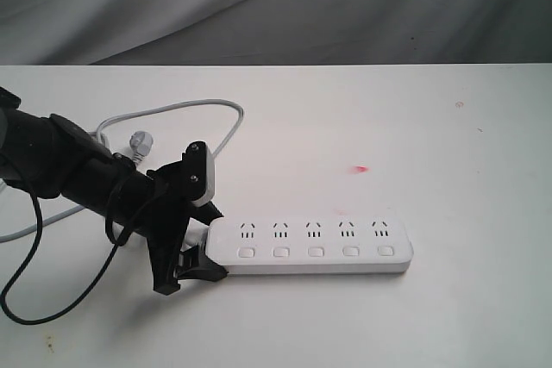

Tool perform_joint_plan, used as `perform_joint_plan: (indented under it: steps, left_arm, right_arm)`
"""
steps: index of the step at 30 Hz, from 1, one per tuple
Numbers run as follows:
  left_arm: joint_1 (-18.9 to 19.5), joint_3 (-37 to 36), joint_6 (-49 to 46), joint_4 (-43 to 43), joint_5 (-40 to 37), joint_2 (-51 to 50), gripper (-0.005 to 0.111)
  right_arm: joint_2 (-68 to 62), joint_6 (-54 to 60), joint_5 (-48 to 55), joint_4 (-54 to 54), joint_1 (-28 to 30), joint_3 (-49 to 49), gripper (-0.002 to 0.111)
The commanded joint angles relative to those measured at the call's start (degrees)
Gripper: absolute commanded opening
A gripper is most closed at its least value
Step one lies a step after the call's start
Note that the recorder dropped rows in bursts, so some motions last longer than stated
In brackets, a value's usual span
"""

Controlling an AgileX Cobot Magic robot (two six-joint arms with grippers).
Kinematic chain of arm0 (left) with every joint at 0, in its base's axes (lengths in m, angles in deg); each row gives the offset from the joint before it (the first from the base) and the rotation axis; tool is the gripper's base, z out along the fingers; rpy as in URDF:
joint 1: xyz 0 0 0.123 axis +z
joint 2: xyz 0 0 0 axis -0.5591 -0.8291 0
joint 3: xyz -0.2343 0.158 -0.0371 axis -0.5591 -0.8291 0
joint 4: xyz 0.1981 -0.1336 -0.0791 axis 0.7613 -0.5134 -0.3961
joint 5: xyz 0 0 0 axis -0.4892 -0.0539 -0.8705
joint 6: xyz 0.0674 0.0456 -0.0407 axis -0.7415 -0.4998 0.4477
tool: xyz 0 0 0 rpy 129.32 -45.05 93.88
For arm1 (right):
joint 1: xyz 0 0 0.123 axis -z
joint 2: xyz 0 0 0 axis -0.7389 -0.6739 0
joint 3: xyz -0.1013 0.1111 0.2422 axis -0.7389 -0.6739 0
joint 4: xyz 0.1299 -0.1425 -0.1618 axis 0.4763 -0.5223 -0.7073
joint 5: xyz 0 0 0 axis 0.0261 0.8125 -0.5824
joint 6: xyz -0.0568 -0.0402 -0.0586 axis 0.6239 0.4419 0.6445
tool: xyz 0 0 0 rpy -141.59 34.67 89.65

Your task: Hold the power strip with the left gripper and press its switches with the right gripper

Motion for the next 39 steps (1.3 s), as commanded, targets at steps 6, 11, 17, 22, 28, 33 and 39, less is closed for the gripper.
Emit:
perform_joint_plan:
  steps: [6,11,17,22,28,33,39]
  left_arm:
    - [-0.2,0.1,-0.2,-0.4,-0.1,0.1,0.044]
    - [-0.2,0.1,0.2,-0.4,-0.1,0.1,0.044]
    - [-0.2,0.1,1.9,-0.4,-0.1,0.1,0.06]
    - [-0.2,0.1,2.3,1.4,-0.1,0.2,0.073]
    - [-0.2,0.1,2.8,8.3,-0.1,3.9,0.075]
    - [-0.2,0.1,2.8,9.7,1.4,8.7,0.075]
    - [-0.2,0.1,6.1,10.0,1.4,13.5,0.075]
  right_arm:
    - [0.3,-0.1,-0.6,0.7,0.3,-0.2,0.0]
    - [0.3,-0.1,-0.6,0.7,0.3,-0.2,0.0]
    - [0.3,-0.1,-0.6,0.9,0.3,-0.2,0.0]
    - [0.3,-0.1,-0.6,0.9,0.3,-0.2,0.0]
    - [0.3,-0.1,-0.6,0.9,0.3,-0.2,0.0]
    - [0.3,-0.1,-0.6,0.9,0.3,-0.2,0.0]
    - [0.3,-0.1,-0.6,0.9,0.3,-0.2,0.0]
